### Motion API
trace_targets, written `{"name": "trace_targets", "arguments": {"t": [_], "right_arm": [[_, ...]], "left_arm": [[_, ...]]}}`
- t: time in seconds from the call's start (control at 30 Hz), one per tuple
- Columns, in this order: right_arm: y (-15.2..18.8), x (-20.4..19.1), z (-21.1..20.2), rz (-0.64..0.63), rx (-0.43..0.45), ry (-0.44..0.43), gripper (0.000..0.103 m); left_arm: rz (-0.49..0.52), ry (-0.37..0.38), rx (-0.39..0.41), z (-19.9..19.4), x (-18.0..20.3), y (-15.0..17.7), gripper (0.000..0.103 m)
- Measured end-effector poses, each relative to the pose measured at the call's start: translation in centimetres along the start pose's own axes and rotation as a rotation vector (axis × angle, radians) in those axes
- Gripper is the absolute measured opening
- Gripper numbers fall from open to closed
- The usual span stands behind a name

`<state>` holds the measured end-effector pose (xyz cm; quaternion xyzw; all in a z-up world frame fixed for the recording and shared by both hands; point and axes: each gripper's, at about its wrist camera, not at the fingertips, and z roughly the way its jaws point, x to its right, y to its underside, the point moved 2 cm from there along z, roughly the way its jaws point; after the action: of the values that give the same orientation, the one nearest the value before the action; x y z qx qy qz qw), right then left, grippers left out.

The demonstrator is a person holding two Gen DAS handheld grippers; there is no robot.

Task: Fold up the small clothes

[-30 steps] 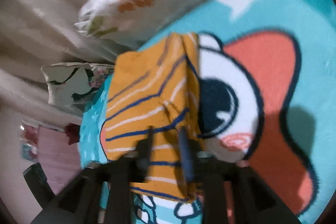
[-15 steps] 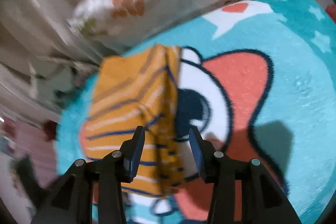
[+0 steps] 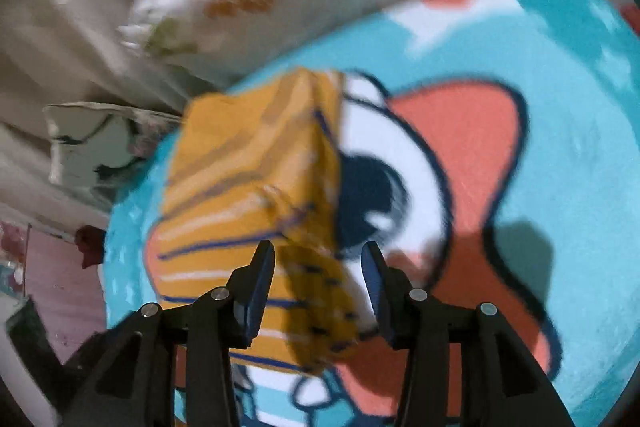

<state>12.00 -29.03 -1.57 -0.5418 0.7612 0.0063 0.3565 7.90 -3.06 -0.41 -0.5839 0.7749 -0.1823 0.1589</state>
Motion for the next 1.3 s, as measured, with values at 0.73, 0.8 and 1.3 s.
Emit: {"name": "trace_targets", "arguments": {"t": [0.73, 0.8, 1.3], "right_arm": [[-1.2, 1.7, 2.0, 0.072, -0.034, -0.131, 0.072], [-1.6, 2.0, 3.0, 0.092, -0.049, -0.124, 0.074], [-4.4, 1.1, 8.9, 0.249, -0.081, -0.269, 0.072]], "left_arm": [[-0.212, 0.093, 0.028, 0.3, -7.2, -2.1, 0.074], [-0.258, 0.168, 0.022, 1.4, -8.6, -2.8, 0.078], [-0.26, 0.563, -0.173, 9.7, -5.1, -7.1, 0.06]]}}
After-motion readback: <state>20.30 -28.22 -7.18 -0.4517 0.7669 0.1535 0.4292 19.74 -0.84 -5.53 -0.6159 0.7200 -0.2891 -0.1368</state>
